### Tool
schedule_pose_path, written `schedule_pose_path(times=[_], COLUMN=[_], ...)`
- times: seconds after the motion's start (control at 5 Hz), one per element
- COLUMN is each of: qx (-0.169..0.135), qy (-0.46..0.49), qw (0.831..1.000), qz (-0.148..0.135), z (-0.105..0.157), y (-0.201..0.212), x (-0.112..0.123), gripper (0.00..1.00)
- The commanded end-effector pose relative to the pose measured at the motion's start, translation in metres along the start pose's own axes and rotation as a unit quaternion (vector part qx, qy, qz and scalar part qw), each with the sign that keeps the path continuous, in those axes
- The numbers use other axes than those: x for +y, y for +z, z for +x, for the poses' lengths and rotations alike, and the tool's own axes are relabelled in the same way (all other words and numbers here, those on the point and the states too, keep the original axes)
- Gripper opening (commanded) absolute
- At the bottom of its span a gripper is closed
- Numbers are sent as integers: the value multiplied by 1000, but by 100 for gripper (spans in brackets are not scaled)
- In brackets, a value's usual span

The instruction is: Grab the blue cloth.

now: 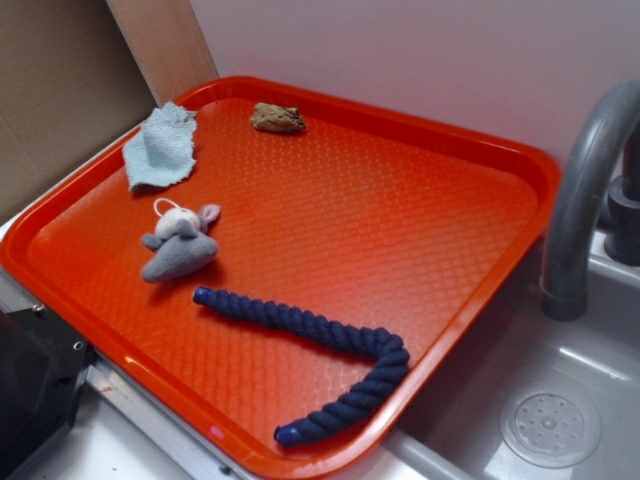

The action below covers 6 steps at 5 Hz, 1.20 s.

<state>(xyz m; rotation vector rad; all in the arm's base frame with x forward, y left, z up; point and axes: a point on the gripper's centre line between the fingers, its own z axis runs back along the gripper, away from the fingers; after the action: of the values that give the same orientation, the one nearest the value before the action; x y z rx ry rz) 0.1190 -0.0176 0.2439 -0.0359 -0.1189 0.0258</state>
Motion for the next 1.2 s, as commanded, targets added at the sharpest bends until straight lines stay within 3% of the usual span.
schedule_pose_path(times=[0.0,0.2,0.4,0.6,1.0], qx=[0,19,-46,-89,-89], qy=[0,122,236,298,298], qw=[1000,992,971,950,950], qz=[0,11,-2,10,10], z=[0,27,49,68,68], y=[0,-53,-83,-102,-102], x=[0,28,70,102,102], gripper=[100,100,100,100,100])
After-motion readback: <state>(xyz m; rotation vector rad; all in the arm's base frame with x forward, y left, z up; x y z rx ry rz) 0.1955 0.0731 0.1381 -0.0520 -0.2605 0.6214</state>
